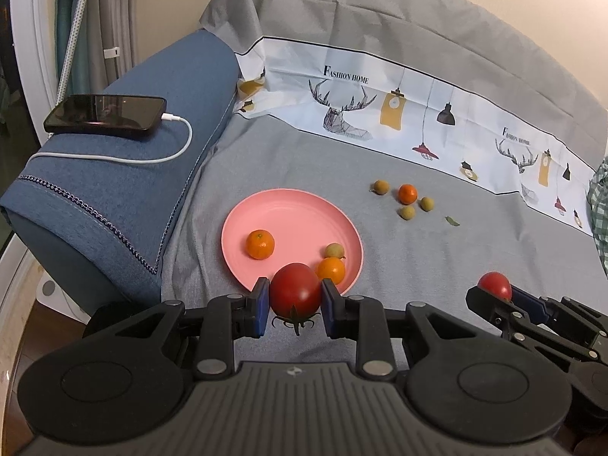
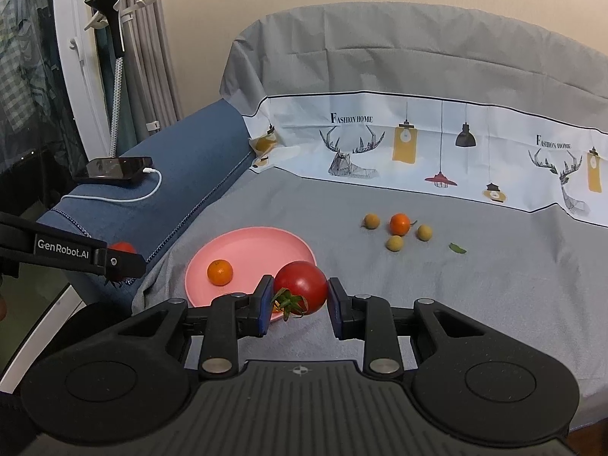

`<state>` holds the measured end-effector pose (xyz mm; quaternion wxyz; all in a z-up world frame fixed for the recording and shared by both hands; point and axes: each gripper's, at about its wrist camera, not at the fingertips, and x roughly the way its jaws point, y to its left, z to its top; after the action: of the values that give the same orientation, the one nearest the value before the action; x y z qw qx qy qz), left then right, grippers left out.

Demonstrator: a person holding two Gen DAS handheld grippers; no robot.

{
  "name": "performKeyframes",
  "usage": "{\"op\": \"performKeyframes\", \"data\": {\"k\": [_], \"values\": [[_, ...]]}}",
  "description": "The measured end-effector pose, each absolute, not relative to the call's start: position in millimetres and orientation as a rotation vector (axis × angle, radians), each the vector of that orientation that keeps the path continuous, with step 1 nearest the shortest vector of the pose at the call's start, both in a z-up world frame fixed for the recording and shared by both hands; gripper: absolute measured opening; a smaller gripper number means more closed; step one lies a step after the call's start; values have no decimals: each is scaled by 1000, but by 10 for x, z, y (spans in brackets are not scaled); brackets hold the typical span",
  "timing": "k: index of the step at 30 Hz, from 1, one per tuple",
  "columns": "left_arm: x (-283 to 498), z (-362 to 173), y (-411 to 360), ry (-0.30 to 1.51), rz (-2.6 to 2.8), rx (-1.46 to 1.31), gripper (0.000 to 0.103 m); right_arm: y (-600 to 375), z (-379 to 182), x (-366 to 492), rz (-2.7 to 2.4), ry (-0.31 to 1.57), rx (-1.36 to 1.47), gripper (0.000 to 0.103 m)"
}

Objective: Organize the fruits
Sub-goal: 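Carry both held cherry tomatoes over the pink plate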

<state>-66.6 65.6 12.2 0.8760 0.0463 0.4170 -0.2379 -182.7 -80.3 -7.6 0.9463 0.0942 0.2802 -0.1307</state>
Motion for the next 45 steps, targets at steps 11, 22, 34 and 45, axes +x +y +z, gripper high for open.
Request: {"op": "performKeyframes", "data": {"k": [11, 22, 34, 45], "values": [[-499, 40, 662, 893, -483, 84, 31, -813, -131, -1705, -258, 599, 172, 31], [-149, -100, 630, 927, -452, 84, 31, -845, -253, -1352, -227, 636, 146, 31], [413, -401, 398, 965, -426, 114, 31, -900, -564, -688, -166, 699, 97, 31], [797, -785, 176, 1013, -401, 166, 31, -907, -941, -233, -126, 775, 57, 31]]}}
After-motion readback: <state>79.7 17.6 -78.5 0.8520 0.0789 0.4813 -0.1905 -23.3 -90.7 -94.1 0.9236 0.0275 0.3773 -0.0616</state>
